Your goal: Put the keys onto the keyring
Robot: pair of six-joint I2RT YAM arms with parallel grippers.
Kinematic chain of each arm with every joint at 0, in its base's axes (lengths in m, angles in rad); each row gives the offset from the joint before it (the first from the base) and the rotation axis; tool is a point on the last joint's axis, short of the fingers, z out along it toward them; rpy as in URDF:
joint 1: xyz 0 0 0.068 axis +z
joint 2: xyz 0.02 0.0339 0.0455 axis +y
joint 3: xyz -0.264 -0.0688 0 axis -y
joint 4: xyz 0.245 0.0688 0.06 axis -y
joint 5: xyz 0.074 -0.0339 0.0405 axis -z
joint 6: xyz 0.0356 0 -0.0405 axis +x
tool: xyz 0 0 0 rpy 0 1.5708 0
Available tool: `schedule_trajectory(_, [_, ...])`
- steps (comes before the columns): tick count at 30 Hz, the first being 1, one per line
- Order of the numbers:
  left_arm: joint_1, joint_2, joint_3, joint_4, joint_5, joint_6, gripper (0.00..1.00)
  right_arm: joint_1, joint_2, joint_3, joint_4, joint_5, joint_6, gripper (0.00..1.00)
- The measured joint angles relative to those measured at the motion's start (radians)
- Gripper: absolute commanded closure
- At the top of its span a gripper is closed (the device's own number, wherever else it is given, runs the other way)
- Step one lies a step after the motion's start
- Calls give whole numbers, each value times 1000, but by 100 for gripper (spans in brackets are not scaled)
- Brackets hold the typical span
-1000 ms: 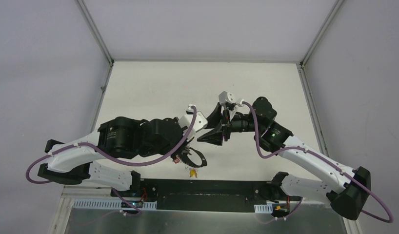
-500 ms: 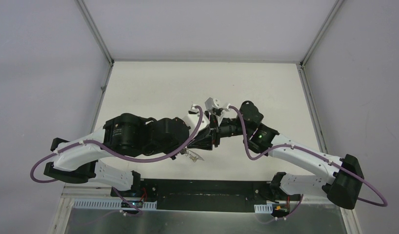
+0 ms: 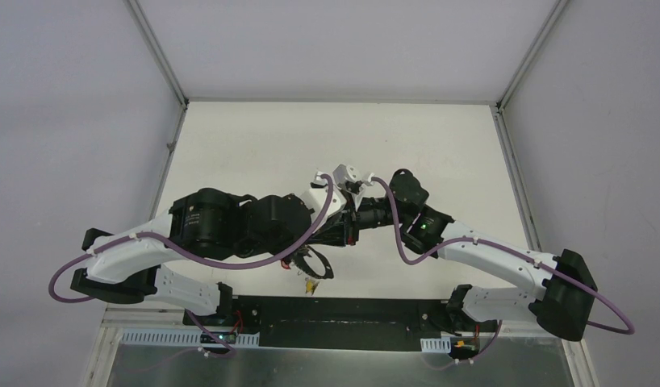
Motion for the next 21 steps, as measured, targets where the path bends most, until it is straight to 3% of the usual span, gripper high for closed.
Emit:
schedule_trajectory(3, [0,-11,-14,10,-1,1,100,3,3,0,8,-3,5,100])
schedule_trajectory(10, [0,-35,-34,30,0,0,100,4,3,0,17,-10,9,100])
schedule_trajectory(15, [0,-66,-67,63,-2,2,77,5,-2,-14,36,-3,7,100])
schedule_trajectory(21, [0,-233,-198,206,-8,-21,62,5,-8,-33,14,-4,6,100])
